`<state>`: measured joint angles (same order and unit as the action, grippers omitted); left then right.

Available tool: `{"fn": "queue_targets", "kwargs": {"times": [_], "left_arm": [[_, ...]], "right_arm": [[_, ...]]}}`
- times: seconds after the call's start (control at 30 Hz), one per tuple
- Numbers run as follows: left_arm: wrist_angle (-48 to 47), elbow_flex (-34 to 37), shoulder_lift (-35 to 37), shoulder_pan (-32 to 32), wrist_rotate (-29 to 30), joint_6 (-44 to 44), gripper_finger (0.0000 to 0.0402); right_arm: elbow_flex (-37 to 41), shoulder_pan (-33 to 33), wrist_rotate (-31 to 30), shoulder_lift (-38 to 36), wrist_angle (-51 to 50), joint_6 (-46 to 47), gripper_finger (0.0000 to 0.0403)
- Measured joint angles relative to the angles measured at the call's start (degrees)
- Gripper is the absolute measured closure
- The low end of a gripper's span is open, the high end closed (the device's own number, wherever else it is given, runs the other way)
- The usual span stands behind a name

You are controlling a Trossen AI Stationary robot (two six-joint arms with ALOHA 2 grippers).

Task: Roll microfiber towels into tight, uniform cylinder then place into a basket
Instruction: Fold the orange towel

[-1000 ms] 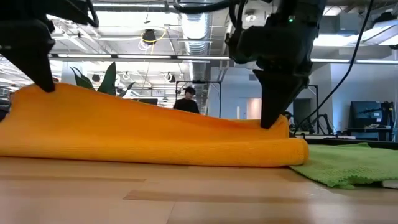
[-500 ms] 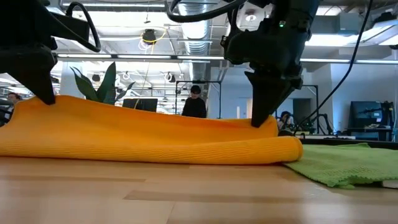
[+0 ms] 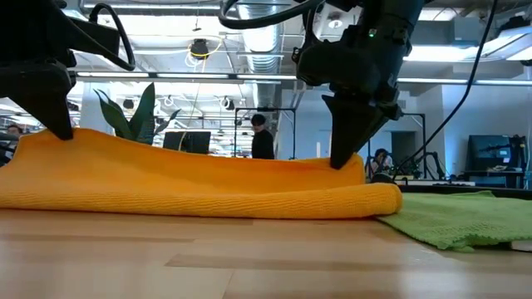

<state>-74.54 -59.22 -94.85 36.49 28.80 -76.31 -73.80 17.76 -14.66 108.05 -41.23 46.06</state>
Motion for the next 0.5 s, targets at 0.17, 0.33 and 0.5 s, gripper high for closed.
{"fn": "queue_targets", "kwargs": {"times": [0.17, 0.33, 0.5], "left_arm": [[0.0, 0.0, 0.0, 0.0, 0.02, 0.02, 0.0391], [-0.06, 0.0, 0.0, 0.0, 0.04, 0.02, 0.0344], [-1.83, 0.0, 0.0, 0.0, -0.03, 0.04, 0.0307]], "right_arm": [[0.0, -0.29, 0.15, 0.0, -0.02, -0.48, 0.0395], [0.0, -0.29, 0.06, 0.0, -0.01, -0.5, 0.0395], [0.0, -0.82, -0.22, 0.0, 0.13, -0.16, 0.0395]]}}
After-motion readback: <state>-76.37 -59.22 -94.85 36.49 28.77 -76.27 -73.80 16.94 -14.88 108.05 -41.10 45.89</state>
